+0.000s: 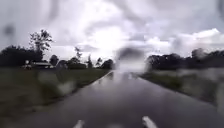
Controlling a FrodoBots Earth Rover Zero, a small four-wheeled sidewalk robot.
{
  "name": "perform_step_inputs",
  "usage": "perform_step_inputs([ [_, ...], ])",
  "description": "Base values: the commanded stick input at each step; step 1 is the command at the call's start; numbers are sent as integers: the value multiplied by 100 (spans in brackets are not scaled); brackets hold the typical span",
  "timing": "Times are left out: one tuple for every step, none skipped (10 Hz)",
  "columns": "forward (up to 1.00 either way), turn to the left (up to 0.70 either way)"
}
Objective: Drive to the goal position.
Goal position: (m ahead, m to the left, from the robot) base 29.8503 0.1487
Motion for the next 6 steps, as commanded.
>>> perform_step_inputs([
  [85, 0],
  [85, 0],
  [85, 0],
  [85, 0],
  [85, 0],
  [85, 0],
])
